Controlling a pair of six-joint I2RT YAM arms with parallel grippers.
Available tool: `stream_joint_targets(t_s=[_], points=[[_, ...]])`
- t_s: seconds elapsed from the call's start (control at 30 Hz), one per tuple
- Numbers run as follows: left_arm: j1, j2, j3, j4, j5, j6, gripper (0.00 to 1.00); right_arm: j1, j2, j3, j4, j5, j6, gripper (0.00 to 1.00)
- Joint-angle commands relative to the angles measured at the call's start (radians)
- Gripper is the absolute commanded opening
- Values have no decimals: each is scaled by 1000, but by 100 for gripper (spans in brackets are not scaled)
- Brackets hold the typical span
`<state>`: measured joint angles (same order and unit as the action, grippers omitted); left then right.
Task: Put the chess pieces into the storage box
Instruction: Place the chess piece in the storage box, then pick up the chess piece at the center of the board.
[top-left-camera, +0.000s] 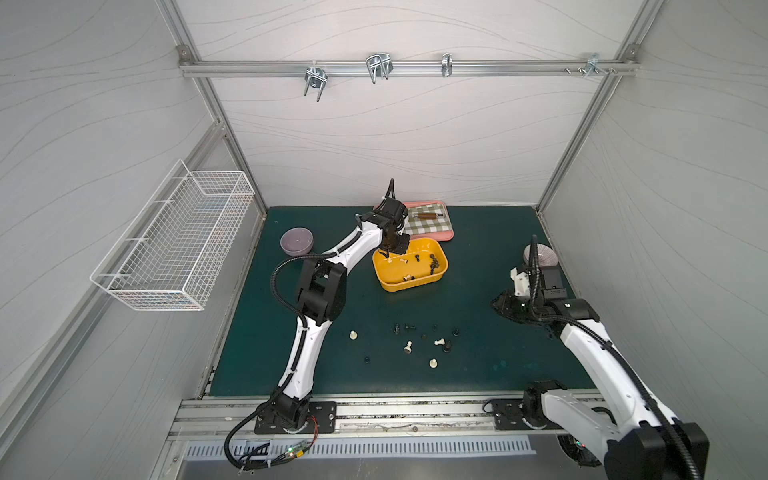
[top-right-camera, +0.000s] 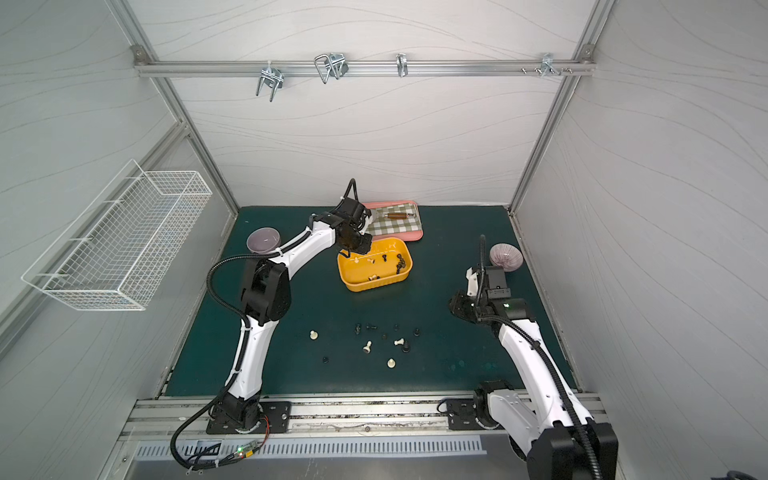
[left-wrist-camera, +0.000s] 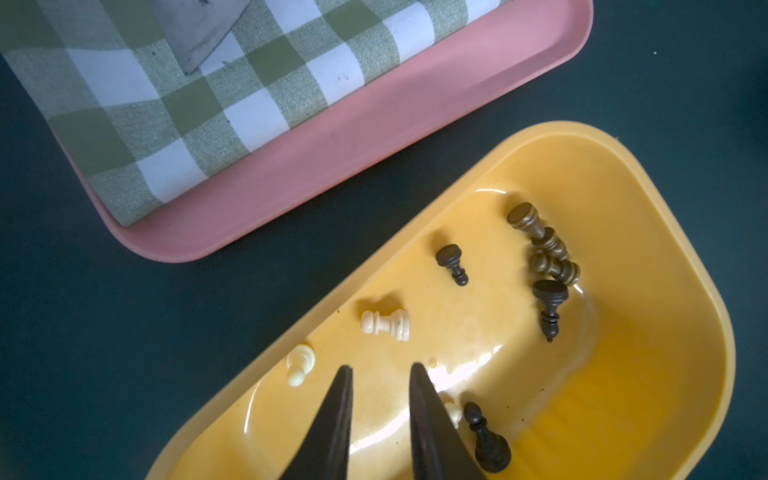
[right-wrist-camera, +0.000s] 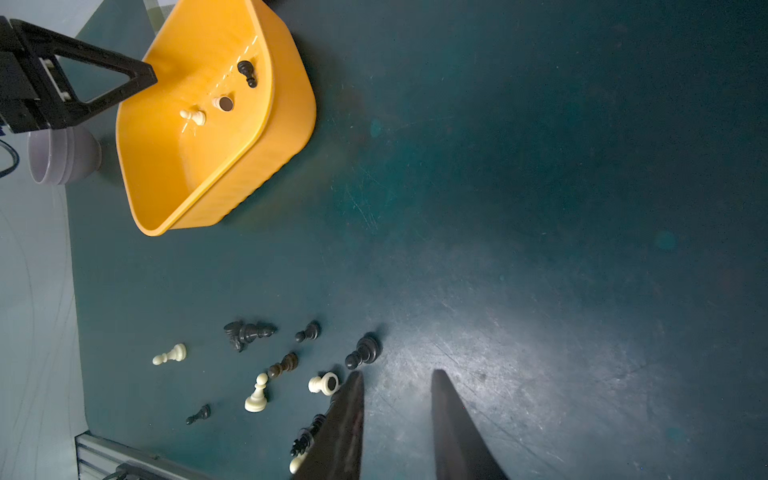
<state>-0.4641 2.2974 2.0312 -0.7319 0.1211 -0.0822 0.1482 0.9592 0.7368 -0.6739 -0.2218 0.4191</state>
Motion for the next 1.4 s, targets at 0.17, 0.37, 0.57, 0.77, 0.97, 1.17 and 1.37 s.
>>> stream_joint_targets(t_s=[0.17, 0.37, 0.57, 0.77, 0.97, 1.17, 1.37], points=[[8, -110, -74, 60, 32, -5, 26, 47, -7, 7, -41, 16, -19, 30], [8, -219, -232, 105, 34, -21, 26, 222, 53, 43, -57, 87, -41, 30], [12, -331, -364, 153, 39, -51, 26, 372, 101, 68, -44, 126, -57, 30], [15, -429, -483, 194, 36, -93, 26, 476, 136, 88, -30, 126, -88, 30], [16, -519, -597, 228, 40, -126, 26, 576, 179, 99, -23, 119, -136, 31], [16, -571, -658, 228, 40, -132, 25, 672, 226, 107, -35, 172, -136, 31], [17, -602, -696, 226, 46, -136, 25, 740, 292, 116, -31, 213, -134, 32]])
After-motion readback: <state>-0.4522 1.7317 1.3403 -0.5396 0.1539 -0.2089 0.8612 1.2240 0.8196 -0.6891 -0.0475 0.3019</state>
